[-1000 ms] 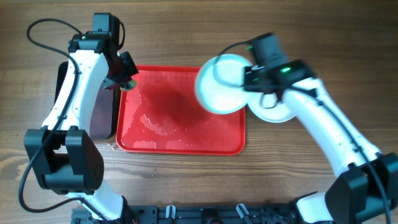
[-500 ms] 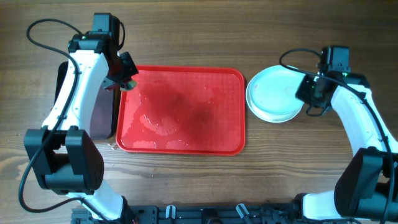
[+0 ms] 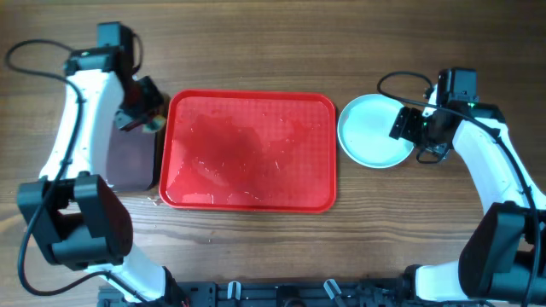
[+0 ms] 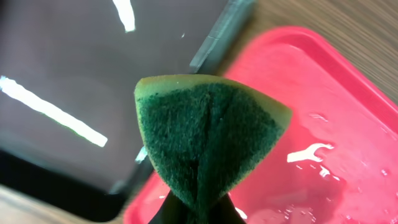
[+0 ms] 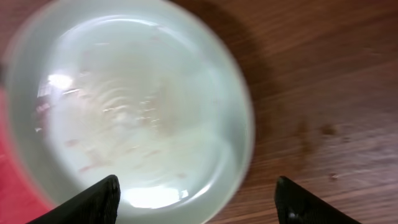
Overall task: Clean dirty plates on tray and stack at the side
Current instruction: 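Lower the teal plate onto the plate stack and open the right gripper, then move the sponge with the left gripper into the black tray and release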
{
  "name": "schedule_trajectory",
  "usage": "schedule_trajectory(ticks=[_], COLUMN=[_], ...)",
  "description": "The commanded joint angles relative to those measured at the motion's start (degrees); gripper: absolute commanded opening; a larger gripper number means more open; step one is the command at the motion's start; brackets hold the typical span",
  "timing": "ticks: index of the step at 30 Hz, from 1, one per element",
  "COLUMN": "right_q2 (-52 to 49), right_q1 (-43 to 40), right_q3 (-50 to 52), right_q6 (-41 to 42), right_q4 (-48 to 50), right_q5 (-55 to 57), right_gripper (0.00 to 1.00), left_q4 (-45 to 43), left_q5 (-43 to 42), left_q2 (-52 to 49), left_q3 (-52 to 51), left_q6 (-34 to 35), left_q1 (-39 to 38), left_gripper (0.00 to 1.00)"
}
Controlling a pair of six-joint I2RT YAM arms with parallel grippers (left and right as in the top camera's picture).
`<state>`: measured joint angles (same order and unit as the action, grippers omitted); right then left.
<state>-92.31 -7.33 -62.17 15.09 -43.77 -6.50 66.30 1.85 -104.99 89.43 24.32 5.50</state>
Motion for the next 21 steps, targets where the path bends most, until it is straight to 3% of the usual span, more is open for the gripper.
schedule_trajectory(ticks=[1, 7, 11, 14, 16, 18, 20, 21], right_q2=[3.93, 6.56, 6.54, 6.54, 6.54, 6.54, 6.54, 6.54], right_q1=[2.51, 9.40, 12.59, 13.81, 13.97, 13.97, 13.97, 13.97], right_q3=[-5.14, -5.77, -5.77, -5.77, -5.77, -5.77, -5.77, -5.77], right_q6=[-3.04, -2.93, -2.91, -2.86, -2.86, -2.89, -3.02, -3.04], right_q4=[-1.20, 0.07, 0.42, 1.01, 1.11, 0.76, 0.35, 0.22], right_q5=[-8.61, -8.59, -8.37, -8.39, -8.41, -8.41, -8.39, -8.39], right_gripper=[0.80, 0.81, 0.81, 0.81, 0.81, 0.81, 0.81, 0.81], left_q4=[1.75, 0.11, -5.73, -13.18, -16.26, -17.68, -18.18, -18.10], left_q5=[0.00, 1.57, 1.68, 1.70, 2.27, 2.34, 2.32, 2.29], left_q2=[1.57, 0.72, 0.70, 0.70, 0.70, 0.72, 0.85, 0.85], left_q3=[0.50, -3.54, -10.56, -15.98, -17.68, -17.86, -17.70, -17.31], left_q6=[-0.07, 0.20, 0.37, 0.35, 0.37, 0.37, 0.37, 0.35], left_q1=[4.79, 9.05, 10.56, 10.71, 10.82, 10.93, 10.93, 10.93], left_gripper=[0.04, 0.04, 0.04, 0.11, 0.25, 0.52, 0.90, 1.00])
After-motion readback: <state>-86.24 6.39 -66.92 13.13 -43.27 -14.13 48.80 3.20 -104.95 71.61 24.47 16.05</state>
